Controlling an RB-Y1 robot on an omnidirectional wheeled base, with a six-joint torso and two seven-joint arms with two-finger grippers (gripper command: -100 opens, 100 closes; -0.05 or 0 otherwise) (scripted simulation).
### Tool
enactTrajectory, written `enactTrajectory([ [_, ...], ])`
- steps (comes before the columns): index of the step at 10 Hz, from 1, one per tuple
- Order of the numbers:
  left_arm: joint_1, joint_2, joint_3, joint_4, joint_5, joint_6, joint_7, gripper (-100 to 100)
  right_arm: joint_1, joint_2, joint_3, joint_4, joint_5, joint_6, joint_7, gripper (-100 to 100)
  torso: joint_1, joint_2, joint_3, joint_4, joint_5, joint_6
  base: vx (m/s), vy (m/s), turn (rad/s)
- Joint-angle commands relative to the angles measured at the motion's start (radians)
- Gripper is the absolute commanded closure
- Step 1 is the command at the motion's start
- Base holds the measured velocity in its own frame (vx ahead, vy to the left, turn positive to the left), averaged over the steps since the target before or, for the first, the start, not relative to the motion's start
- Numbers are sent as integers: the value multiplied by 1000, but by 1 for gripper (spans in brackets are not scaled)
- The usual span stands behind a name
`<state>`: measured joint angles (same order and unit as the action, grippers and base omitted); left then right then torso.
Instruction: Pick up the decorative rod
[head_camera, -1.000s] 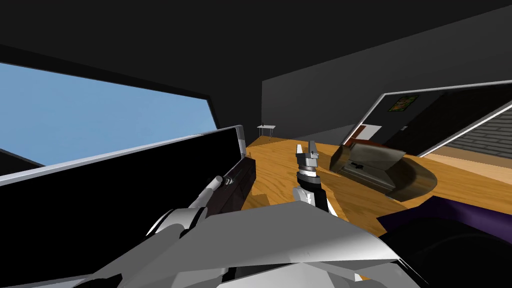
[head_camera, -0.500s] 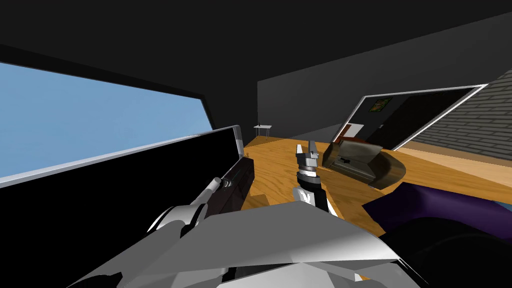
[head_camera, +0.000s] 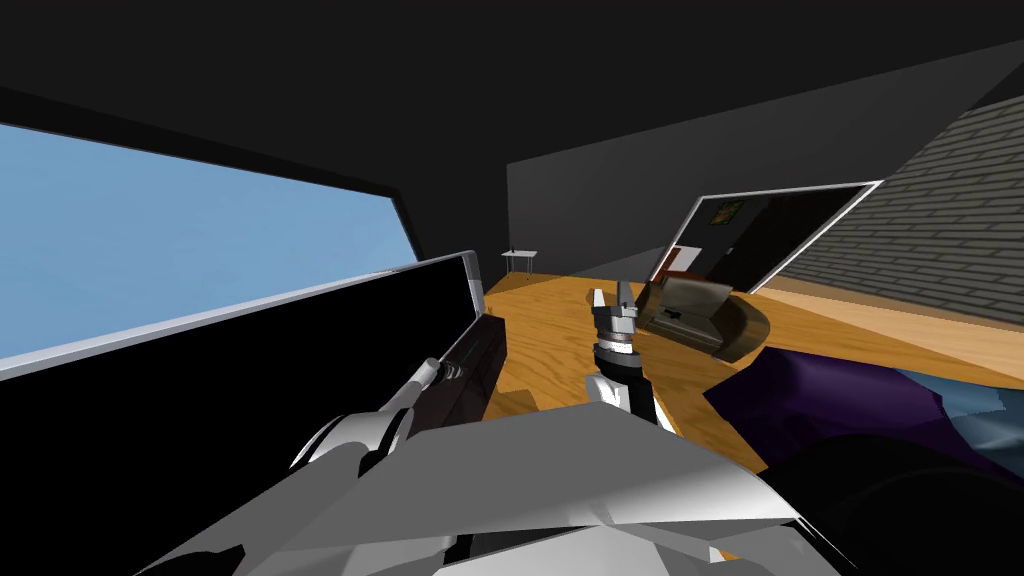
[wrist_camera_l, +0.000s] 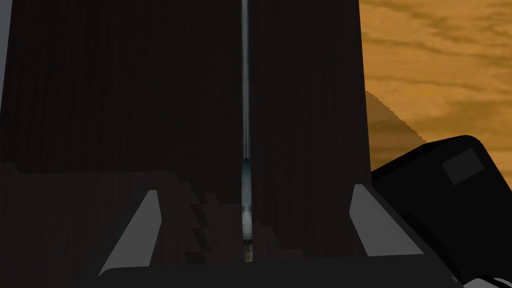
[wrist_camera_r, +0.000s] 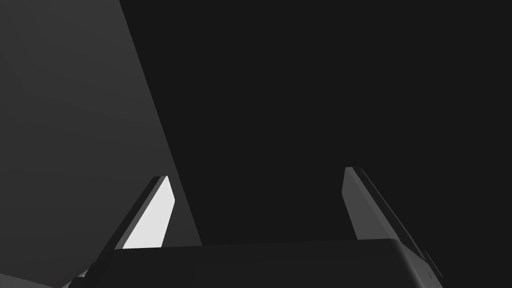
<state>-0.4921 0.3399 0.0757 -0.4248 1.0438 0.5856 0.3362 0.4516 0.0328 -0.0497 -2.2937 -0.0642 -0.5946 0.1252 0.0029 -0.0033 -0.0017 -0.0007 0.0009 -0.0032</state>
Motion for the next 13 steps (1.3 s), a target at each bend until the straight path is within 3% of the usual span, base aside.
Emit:
enactTrajectory([
  [1,0,0,0,0,0,0,0,-100,0,0,0,0,0,0,0,0,0,0,0,0,0,0,-7,9,15],
  [2,1,0,0,-2,-1,1,5,0,0,0,0,0,0,0,0,0,-2,-1,0,0,0,0,0,0,0],
  [3,44,21,19,-23,34,10,-30,-100,0,0,0,0,0,0,0,0,-2,-1,-1,0,-1,0,29,-49,-124],
  [4,44,21,19,-8,34,10,-30,-100,0,0,0,0,0,0,0,0,-5,-3,-2,-1,-1,1,41,-57,-81],
  [5,44,21,19,-23,34,10,-30,-100,0,0,0,0,0,0,0,0,-6,-4,-2,-1,-1,1,26,-24,7],
  [7,87,42,39,-45,69,20,-64,-100,0,0,0,0,0,0,0,0,-4,-3,-2,-1,-1,1,26,-28,-82],
  [9,87,42,39,-45,69,20,-64,-100,0,0,0,0,0,0,0,0,-5,-4,-2,-1,-1,0,25,-27,-12],
  [10,129,63,59,-66,104,29,-98,-100,0,0,0,0,0,0,0,0,-4,-3,-2,-1,-1,0,26,-34,-146],
  [13,172,84,79,-88,139,39,-132,-100,0,0,0,0,0,0,0,0,-6,-5,-3,-1,-1,0,49,-51,-71],
])
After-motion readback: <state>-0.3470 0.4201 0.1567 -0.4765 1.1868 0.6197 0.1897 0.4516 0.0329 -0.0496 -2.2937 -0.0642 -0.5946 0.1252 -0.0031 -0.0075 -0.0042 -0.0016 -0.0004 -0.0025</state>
